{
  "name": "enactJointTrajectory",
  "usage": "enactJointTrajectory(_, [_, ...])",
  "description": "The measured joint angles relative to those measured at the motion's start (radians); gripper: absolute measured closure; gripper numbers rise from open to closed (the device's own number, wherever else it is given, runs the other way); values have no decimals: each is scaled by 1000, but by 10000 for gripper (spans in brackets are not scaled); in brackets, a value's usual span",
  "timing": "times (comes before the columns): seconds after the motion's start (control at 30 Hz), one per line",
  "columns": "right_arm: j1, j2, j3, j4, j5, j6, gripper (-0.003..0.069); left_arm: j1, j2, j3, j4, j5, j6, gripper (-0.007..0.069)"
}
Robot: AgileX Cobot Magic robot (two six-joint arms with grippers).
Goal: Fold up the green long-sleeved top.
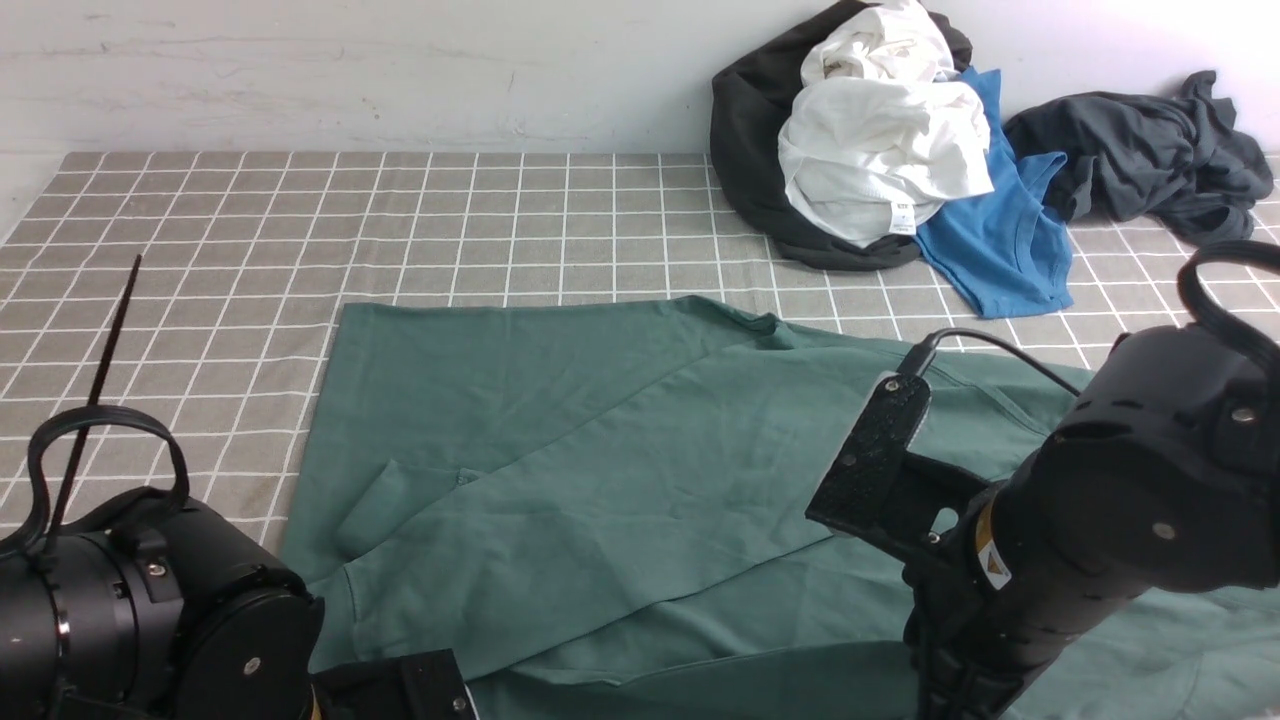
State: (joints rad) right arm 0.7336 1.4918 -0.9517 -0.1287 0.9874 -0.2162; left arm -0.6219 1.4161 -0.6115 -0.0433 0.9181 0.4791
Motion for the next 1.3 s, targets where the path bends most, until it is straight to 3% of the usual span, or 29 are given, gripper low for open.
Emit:
enactJointTrajectory(0.37, [0,0,0,0,-8,0,659,-1,-1,0,-155,46,194,616])
enactJointTrajectory(0.5, [0,0,0,-4,-8,0,659,-1,-1,10,-161,41,207,536])
enactJointTrajectory(0.53, [0,0,0,-6,-9,0,659,-1,-1,23,-162,36,216,454])
enactJointTrajectory(0.8, [0,0,0,-8,-9,0,659,-1,-1,35,-123,-15,202,120])
enactJointTrajectory(0.93, [0,0,0,-8,-9,0,659,-1,9,41,-82,-47,161,108])
enactJointTrajectory(1.3, [0,0,0,-11,-9,0,659,-1,53,54,-89,-79,139,204])
